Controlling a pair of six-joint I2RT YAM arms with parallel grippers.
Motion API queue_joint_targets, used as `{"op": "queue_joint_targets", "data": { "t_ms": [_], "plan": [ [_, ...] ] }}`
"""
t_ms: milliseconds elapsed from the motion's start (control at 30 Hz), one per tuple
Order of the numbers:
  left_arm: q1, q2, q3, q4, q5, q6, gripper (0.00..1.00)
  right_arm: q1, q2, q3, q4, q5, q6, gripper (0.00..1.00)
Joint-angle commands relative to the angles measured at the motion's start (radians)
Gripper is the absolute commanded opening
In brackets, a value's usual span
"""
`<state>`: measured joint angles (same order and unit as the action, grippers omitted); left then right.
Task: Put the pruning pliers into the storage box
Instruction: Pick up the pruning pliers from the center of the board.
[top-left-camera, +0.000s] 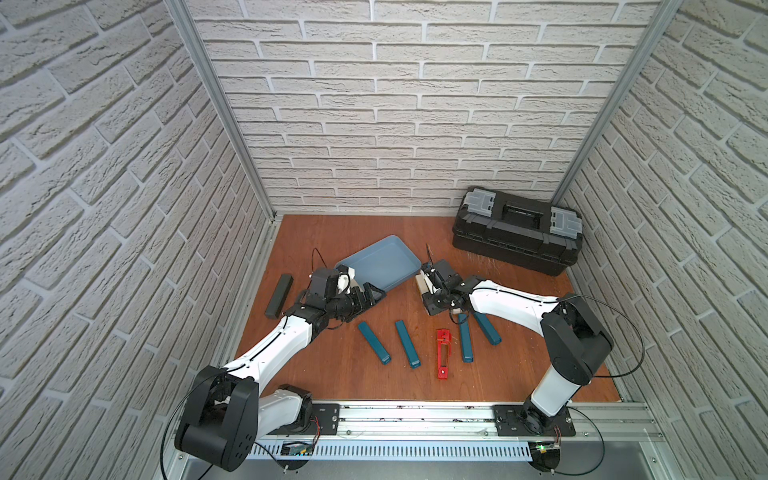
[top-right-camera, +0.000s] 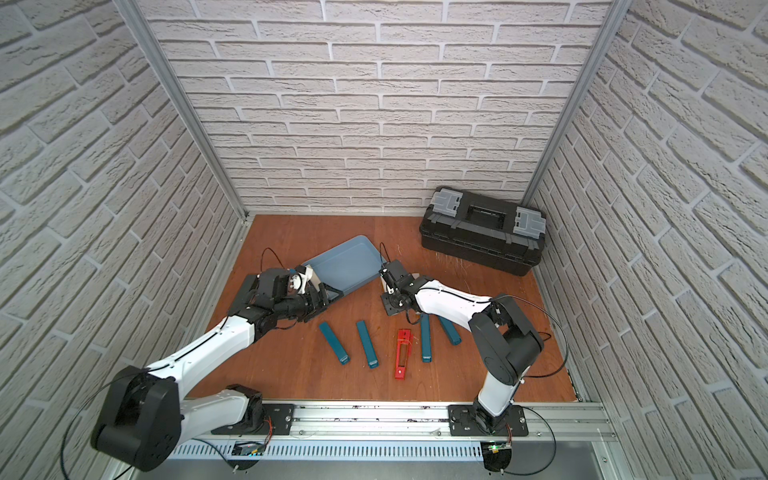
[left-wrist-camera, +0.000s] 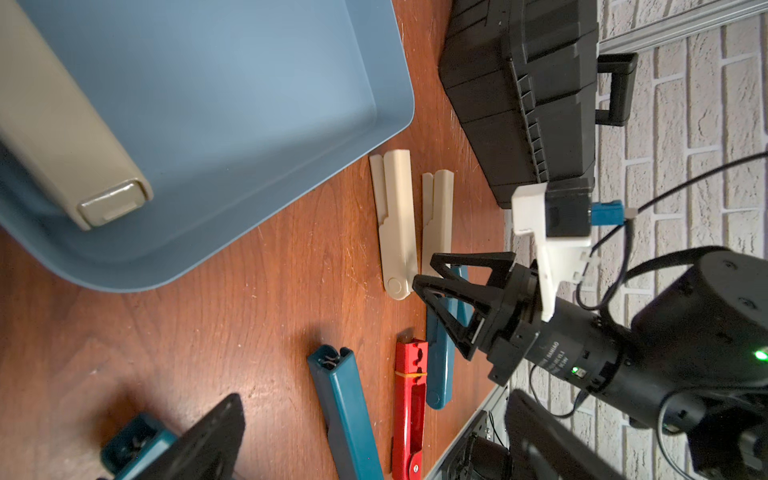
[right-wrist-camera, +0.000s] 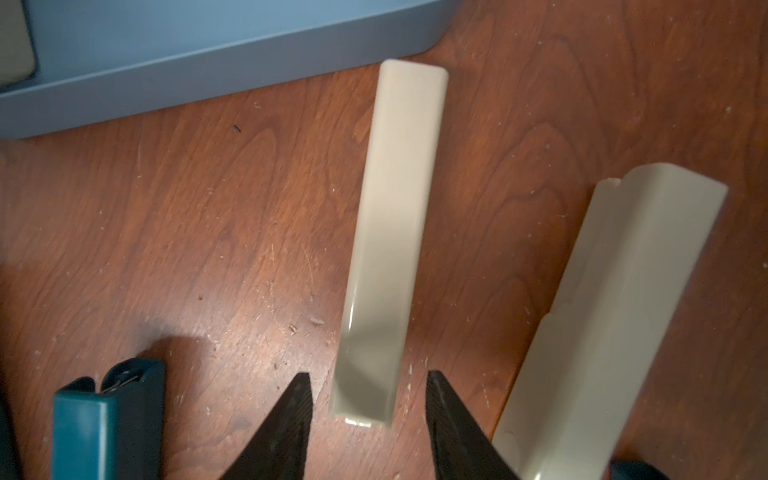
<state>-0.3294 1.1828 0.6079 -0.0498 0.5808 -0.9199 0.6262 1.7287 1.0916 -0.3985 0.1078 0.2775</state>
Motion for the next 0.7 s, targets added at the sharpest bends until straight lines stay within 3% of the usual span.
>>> {"op": "queue_joint_targets", "data": {
  "t_ms": [0, 433, 667],
  "plan": [
    [-0.005, 0.007, 0.015, 0.019, -0.007, 0.008, 0.98, 0.002, 0.018, 0.008, 0.03, -0.007, 0.013, 0.47],
    [-0.007, 0.015, 0.03, 0.012, -0.004, 0.018, 0.98, -0.002, 0.082, 0.01, 0.053, -0.004, 0.009, 0.46],
    [-0.009, 0.021, 0.036, 0.006, -0.007, 0.026, 0.98, -0.005, 0.12, 0.038, 0.048, -0.013, 0.013, 0.37]
  ]
}}
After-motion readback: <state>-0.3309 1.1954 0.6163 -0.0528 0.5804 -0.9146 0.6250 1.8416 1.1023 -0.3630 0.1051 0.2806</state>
